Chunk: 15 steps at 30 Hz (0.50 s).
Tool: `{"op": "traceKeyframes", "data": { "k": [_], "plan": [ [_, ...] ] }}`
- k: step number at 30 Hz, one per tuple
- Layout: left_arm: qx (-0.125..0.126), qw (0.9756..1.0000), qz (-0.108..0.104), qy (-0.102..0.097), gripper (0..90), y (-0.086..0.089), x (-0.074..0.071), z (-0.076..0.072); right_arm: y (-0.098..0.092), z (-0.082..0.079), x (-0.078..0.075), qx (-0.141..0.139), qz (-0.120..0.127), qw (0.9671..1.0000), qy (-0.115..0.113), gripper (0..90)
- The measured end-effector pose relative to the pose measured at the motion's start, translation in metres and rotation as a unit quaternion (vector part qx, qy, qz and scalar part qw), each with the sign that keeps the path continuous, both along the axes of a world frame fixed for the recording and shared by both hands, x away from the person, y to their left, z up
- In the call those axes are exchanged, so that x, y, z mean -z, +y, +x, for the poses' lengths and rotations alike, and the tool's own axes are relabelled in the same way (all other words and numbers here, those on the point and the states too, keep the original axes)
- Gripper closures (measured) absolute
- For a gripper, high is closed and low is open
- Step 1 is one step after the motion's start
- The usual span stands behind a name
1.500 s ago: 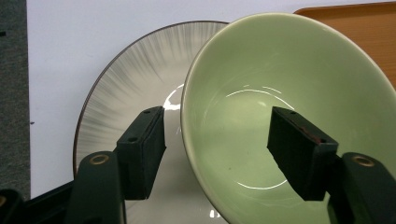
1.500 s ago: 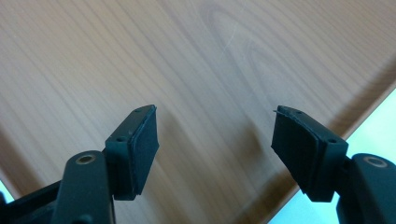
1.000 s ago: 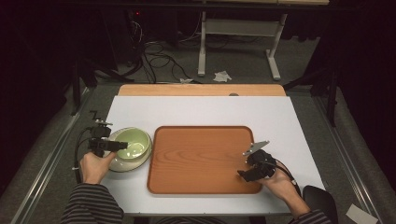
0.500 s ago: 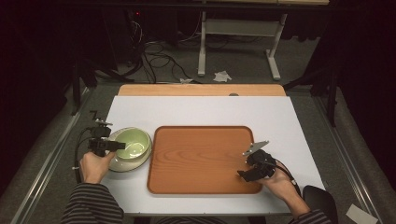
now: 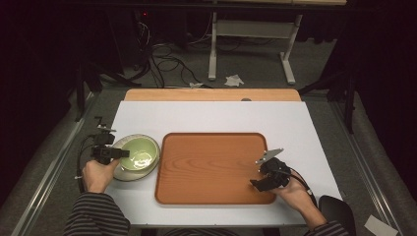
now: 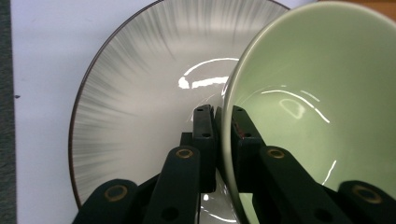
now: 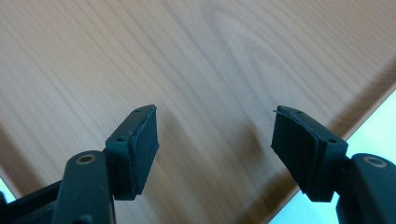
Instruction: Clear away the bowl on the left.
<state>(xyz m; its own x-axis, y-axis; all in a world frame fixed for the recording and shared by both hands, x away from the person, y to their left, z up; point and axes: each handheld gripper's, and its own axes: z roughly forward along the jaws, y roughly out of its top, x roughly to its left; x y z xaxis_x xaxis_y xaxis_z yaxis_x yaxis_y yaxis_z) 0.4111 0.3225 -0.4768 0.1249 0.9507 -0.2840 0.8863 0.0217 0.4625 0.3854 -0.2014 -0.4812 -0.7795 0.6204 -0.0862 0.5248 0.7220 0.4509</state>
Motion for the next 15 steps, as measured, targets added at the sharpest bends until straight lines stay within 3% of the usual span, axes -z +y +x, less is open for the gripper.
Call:
{"op": "traceKeyframes", "data": {
  "k": [7,15],
  "plan": [
    [0.003,1.0,-0.005,-0.008,83.7,-0.0008,-0.0031,-0.0005,-0.0001,0.0001,-0.0001,0.001,0.0,1.0,0.0,33.4],
    [0.011,0.9996,0.015,-0.021,83.5,-0.0052,-0.0099,-0.0029,-0.0003,0.0004,-0.0001,0.001,0.0,1.0,0.0,33.4]
  ]
}}
